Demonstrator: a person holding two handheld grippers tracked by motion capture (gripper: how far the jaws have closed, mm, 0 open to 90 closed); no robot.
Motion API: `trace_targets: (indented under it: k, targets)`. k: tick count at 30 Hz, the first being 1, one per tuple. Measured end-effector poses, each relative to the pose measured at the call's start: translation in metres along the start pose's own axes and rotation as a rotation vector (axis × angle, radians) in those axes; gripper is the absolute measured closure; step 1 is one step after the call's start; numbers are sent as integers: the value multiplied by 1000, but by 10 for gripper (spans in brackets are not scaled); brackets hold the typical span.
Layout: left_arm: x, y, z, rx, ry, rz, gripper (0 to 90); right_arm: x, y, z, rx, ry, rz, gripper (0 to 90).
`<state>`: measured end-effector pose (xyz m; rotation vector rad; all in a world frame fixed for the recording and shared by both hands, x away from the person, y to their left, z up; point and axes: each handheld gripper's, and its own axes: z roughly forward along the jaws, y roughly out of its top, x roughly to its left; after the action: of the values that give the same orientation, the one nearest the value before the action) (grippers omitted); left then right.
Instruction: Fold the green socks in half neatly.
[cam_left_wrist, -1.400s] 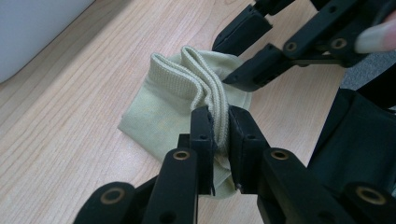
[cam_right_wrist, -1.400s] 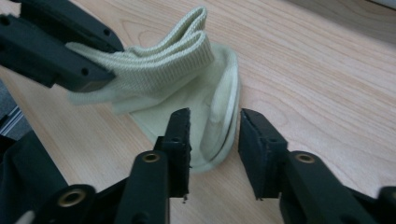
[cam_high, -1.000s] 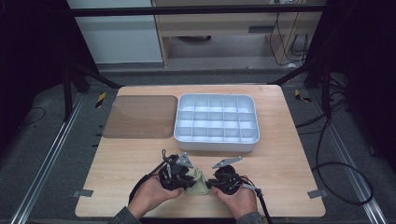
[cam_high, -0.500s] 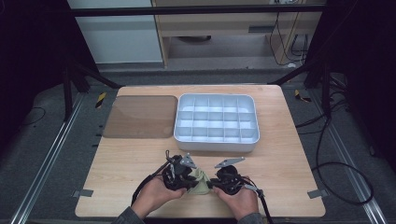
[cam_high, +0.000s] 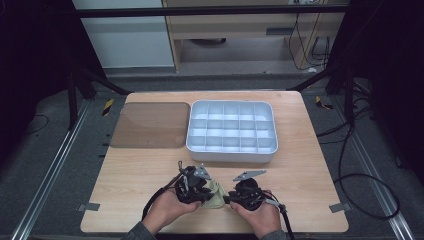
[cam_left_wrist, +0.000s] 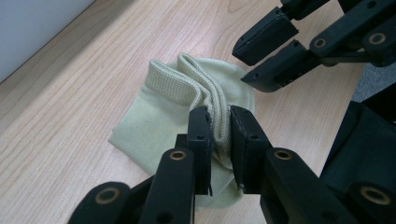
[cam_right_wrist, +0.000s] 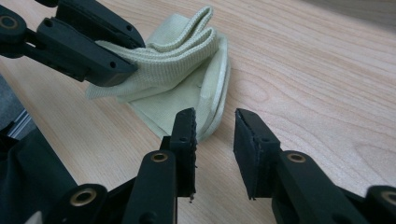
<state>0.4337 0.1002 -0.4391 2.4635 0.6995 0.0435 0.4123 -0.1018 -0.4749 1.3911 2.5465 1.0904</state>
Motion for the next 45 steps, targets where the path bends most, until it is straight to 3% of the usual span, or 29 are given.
trace_targets:
  k: [16, 23, 28, 35, 41, 45]
  targets:
    - [-4, 3, -1, -44, -18, -42, 678, -3, -1, -8, -13, -17, -1, 629]
    - [-6, 6, -6, -60, -21, -32, 664, -3, 0, -11, -19, -24, -2, 623]
    - [-7, 6, -13, -76, -1, -29, 653, -3, 2, -14, -26, -29, -3, 622]
    - [3, 0, -17, -66, 73, -20, 621, 2, 6, -17, -38, -31, -11, 604]
    - [14, -15, -17, -55, 120, -36, 587, 8, 10, -13, -50, -29, -18, 550]
    - [16, -28, -14, -52, 119, -54, 559, 12, 11, -9, -55, -35, -18, 514]
